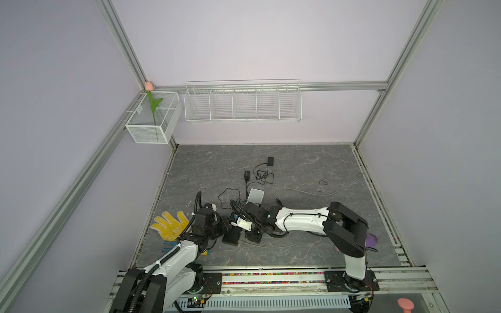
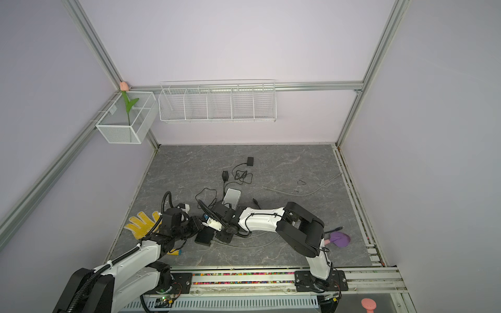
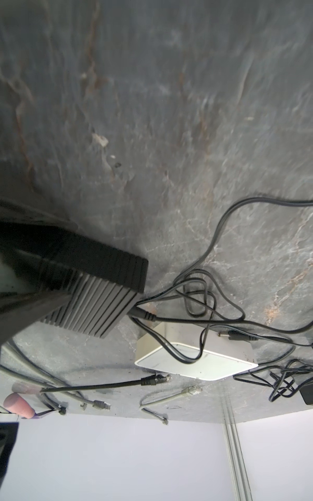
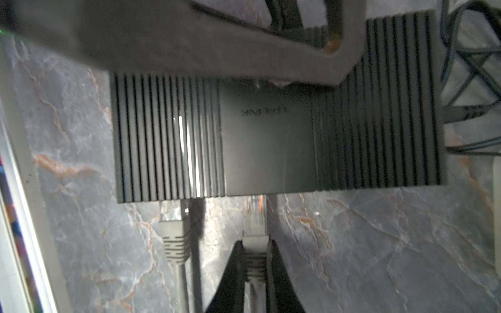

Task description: Insert the plug into the switch port

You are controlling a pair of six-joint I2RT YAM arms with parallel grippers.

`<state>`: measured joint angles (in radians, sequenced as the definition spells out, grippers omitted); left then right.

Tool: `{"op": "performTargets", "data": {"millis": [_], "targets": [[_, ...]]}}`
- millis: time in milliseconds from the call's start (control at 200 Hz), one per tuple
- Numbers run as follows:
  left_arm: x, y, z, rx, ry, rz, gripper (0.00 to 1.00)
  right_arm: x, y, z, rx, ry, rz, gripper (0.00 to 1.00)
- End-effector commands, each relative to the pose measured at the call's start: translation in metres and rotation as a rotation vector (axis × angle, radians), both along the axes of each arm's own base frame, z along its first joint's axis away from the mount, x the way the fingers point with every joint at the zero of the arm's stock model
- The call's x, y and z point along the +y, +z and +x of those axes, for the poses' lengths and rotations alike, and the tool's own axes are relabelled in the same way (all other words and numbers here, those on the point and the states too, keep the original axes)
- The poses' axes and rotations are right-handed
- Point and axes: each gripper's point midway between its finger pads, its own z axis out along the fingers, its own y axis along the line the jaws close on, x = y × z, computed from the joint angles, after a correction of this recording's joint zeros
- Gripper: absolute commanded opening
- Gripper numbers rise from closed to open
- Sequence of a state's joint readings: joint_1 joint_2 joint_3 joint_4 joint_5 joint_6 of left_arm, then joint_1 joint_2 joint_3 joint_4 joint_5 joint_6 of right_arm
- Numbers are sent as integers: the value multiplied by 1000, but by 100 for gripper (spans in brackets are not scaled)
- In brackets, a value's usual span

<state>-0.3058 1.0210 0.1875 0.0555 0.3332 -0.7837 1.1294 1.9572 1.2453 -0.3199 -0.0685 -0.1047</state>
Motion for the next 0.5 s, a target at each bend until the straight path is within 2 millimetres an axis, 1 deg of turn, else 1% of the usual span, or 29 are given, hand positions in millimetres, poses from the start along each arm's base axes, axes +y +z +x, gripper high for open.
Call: {"op": "performTargets", "data": {"millis": [0, 115, 185, 280, 495], "targets": [[-5, -9, -14, 68, -37, -1, 39, 18, 7, 0, -15, 14, 58, 7], [-4, -8, -15, 63, -34, 9, 39, 19, 9, 4, -35, -4, 66, 7], [-5, -6, -16, 57, -34, 10, 39, 19, 13, 8, -53, -16, 76, 7], [-2, -10, -20, 66, -28, 17, 39, 21, 20, 11, -72, -24, 93, 7], [-1, -12, -23, 66, -25, 21, 39, 24, 27, 8, -66, -17, 118, 7]]}}
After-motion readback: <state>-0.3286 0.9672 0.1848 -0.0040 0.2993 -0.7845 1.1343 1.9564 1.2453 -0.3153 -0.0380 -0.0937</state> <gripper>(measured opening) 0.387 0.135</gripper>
